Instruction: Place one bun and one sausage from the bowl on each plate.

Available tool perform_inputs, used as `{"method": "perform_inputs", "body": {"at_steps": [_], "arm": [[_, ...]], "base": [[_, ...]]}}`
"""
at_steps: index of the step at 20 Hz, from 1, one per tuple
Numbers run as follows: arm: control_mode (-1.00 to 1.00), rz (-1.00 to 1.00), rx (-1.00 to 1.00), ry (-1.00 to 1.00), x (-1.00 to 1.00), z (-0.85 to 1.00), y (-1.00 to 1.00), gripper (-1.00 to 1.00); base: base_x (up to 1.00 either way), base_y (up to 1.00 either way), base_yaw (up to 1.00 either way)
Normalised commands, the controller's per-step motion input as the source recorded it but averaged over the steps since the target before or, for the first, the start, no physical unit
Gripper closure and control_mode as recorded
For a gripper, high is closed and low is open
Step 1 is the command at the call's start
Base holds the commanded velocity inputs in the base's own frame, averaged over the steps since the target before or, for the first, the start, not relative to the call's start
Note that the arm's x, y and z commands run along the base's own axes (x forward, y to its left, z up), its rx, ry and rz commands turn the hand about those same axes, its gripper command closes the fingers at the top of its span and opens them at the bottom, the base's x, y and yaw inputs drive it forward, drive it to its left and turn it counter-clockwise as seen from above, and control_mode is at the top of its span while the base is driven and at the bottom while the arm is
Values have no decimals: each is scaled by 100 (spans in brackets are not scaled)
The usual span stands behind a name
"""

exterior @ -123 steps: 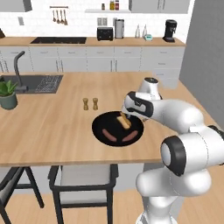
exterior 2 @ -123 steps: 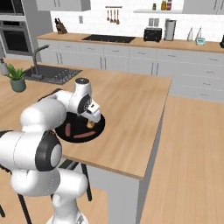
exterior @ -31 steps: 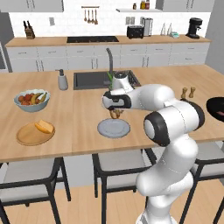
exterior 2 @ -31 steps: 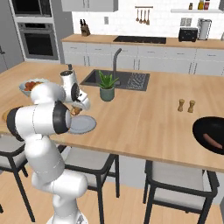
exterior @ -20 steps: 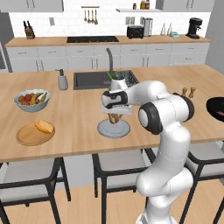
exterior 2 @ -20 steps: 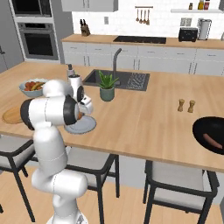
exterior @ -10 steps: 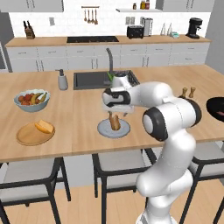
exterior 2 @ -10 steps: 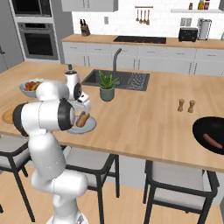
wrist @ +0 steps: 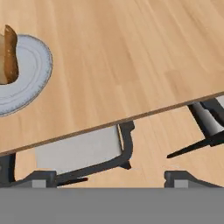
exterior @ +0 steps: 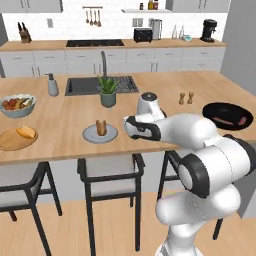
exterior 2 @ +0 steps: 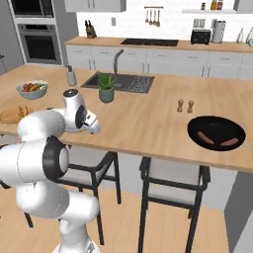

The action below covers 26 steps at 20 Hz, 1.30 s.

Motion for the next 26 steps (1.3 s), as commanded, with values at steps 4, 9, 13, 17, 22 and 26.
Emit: {"method": "perform_inputs", "body": {"at_steps": [4, 9, 13, 17, 22, 26], "arm": [[100, 0, 0, 0, 0, 0, 0, -100], [100, 0, 0, 0, 0, 0, 0, -100], [100, 0, 0, 0, 0, 0, 0, -100], [100, 0, 0, 0, 0, 0, 0, -100], [100, 0, 0, 0, 0, 0, 0, -100], [-100, 5, 0, 2, 21, -1, 11, -100]], "base": [[-28, -100, -10], [1, -100, -14], [8, -100, -15], [67, -100, -5], [81, -53, 17], [40, 13, 11]]}}
